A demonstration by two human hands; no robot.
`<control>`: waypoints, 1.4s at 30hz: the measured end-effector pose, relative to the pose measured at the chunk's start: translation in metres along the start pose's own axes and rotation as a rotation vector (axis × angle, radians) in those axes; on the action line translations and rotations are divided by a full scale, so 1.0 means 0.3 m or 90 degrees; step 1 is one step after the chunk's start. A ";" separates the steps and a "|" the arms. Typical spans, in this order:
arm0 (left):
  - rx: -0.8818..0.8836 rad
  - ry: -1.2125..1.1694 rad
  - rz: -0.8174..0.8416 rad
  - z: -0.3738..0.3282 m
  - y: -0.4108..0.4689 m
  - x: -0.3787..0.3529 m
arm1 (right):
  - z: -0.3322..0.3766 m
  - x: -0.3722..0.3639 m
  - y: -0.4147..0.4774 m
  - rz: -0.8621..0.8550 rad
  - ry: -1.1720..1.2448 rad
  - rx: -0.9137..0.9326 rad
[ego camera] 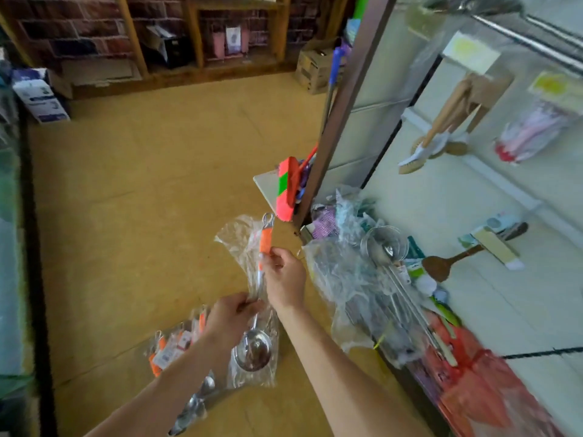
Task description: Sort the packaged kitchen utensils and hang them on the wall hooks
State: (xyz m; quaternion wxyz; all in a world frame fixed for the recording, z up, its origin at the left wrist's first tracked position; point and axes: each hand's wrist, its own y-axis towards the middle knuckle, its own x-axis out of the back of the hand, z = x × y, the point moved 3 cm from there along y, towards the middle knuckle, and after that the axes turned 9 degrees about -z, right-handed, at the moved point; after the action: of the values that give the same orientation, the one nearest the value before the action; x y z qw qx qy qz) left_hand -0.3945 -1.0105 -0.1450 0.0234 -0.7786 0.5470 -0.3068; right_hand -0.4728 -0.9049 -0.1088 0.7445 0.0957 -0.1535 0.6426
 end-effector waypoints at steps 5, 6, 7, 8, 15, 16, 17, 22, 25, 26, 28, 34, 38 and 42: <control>-0.031 -0.045 0.107 -0.213 -0.113 -0.289 | -0.045 0.407 0.084 -0.069 0.008 0.000; -0.031 -0.062 0.126 -0.251 -0.138 -0.358 | -0.062 0.497 0.099 -0.086 0.010 0.000; -0.037 -0.063 0.144 -0.286 -0.165 -0.427 | -0.080 0.586 0.109 -0.101 0.010 -0.003; -0.053 -0.056 0.162 -0.325 -0.194 -0.498 | -0.101 0.674 0.117 -0.115 0.012 -0.008; -0.142 0.016 0.260 -0.551 -0.469 -0.981 | -0.310 1.256 0.082 -0.219 0.036 -0.059; -0.150 0.031 0.276 -0.574 -0.515 -1.048 | -0.342 1.337 0.067 -0.236 0.042 -0.070; -0.158 0.044 0.292 -0.594 -0.561 -1.111 | -0.374 1.416 0.049 -0.253 0.046 -0.080; -0.192 0.070 0.376 -0.664 -0.777 -1.391 | -0.501 1.773 -0.048 -0.347 0.046 -0.087; -0.216 0.081 0.440 -0.692 -0.908 -1.539 | -0.565 1.957 -0.132 -0.397 0.064 -0.111; -0.219 0.081 0.460 -0.695 -0.953 -1.583 | -0.587 2.012 -0.163 -0.417 0.069 -0.117; -0.223 0.092 0.489 -0.693 -1.045 -1.660 | -0.628 2.113 -0.236 -0.456 0.078 -0.137; -0.276 0.126 0.574 -0.673 -1.324 -1.825 | -0.741 2.348 -0.486 -0.560 0.112 -0.187; -0.345 0.185 0.623 -0.668 -1.482 -1.919 | -0.797 2.480 -0.613 -0.620 0.127 -0.218; -0.390 0.212 0.667 -0.688 -1.635 -2.022 | -0.820 2.625 -0.719 -0.685 0.162 -0.226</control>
State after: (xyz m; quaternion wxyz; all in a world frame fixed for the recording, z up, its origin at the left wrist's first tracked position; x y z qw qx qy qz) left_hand -0.2171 -0.2269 -0.0693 -0.1394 -0.3201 0.9152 -0.2011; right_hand -0.1341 -0.1243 -0.0500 0.9836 -0.0440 -0.0979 0.1450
